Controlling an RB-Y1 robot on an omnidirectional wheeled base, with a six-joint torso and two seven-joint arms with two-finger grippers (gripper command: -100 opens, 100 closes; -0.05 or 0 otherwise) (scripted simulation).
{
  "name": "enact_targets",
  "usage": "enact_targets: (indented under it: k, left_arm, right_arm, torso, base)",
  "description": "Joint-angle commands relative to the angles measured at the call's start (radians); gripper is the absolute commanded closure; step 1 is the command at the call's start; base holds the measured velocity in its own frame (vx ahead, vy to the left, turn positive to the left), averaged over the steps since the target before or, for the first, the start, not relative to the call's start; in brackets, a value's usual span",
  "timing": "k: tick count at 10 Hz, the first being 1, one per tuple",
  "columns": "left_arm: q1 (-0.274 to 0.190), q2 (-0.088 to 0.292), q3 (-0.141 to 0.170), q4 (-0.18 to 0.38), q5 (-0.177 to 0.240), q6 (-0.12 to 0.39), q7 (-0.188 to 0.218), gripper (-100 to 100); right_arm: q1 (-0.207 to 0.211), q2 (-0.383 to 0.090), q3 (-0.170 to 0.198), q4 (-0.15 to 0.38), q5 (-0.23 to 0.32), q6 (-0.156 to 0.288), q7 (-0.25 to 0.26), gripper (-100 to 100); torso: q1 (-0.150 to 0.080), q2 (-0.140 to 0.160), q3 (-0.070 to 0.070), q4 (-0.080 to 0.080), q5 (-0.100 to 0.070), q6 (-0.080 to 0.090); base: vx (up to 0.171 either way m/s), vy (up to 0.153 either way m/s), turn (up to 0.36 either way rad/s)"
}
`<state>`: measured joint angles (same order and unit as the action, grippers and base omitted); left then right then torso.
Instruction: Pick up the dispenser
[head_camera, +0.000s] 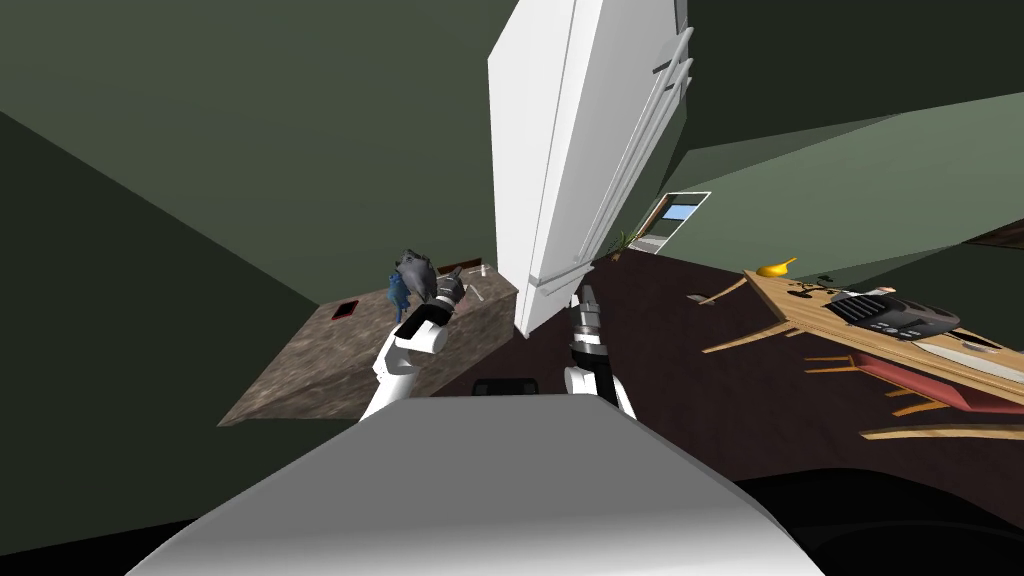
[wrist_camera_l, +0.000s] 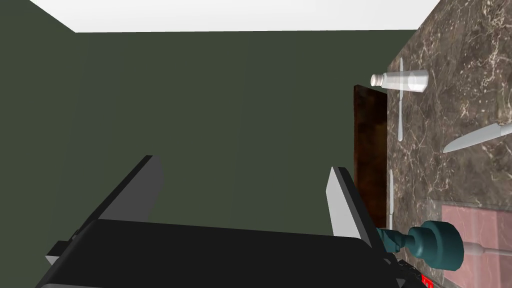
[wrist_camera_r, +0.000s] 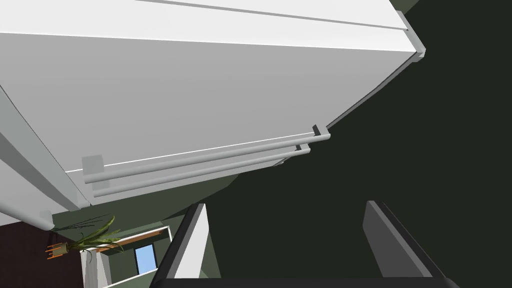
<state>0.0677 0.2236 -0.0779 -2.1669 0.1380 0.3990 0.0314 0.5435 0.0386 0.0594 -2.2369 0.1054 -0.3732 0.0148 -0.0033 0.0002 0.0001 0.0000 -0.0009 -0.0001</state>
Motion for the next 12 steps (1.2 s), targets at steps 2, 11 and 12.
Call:
enact_targets:
  k: [2,11,12]
  left_arm:
    - [-0.043,0.01,-0.004,0.015,0.017,0.071,0.0,-100]
    - [-0.156,0.028,-0.003,0.048,0.052,0.311,0.0,-100]
    - [-0.156,0.028,-0.003,0.048,0.052,0.336,0.0,-100]
  right_arm:
    - [0.0,0.0,0.0,0.0,0.0,0.0,0.0,0]
    - [0.0,0.0,0.0,0.0,0.0,0.0,0.0,0]
    - [0.0,0.0,0.0,0.0,0.0,0.0,0.0,0]
  torso:
    - [0.001,0.0,0.0,0.0,0.0,0.0]
    - [0.002,-0.001,0.0,0.0,0.0,0.0]
    - [0.001,-0.001,0.0,0.0,0.0,0.0]
  base:
    - [-0.001,-0.042,0.021]
    - [0.002,-0.043,0.029]
    - [0.011,-0.05,0.043]
